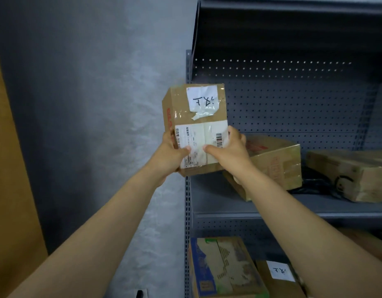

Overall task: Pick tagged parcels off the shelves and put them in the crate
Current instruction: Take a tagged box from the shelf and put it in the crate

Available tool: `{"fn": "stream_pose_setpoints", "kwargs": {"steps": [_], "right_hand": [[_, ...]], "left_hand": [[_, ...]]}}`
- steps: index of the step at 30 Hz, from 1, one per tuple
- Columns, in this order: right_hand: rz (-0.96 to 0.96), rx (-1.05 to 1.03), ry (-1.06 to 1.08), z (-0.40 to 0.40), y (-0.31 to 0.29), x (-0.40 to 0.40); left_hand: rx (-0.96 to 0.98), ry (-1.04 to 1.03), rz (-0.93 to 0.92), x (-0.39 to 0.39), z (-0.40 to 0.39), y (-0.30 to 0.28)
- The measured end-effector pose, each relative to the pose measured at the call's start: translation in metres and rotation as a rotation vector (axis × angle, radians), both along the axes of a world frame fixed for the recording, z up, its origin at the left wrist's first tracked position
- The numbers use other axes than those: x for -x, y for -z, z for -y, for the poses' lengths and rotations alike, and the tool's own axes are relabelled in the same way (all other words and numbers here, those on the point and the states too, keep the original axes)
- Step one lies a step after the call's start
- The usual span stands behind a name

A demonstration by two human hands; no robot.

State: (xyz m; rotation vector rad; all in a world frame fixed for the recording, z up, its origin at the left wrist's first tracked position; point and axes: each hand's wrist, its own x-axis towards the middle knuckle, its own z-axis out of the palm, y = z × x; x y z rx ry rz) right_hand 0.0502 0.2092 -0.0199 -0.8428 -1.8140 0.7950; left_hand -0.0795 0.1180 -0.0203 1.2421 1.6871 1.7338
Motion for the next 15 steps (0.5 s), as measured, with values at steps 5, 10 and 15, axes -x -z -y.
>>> {"fn": "stream_pose_setpoints", "kwargs": {"steps": [5,10,15], "right_hand": [[0.141,0.075,0.002,-0.012,0.023,-0.004],[0.313,0.006,0.08,-0.017,0.041,0.003],[0.551,0.025,0.11,-0.019,0.039,0.006]], "left_hand": [[0.093,-0.049,-0.067,0.006,-0.023,0.043],[0.143,-0.132,-0.18,0.008,-0.045,0.072],[0.139,-0.177,-0.33,0.011,-0.058,0.083]]}}
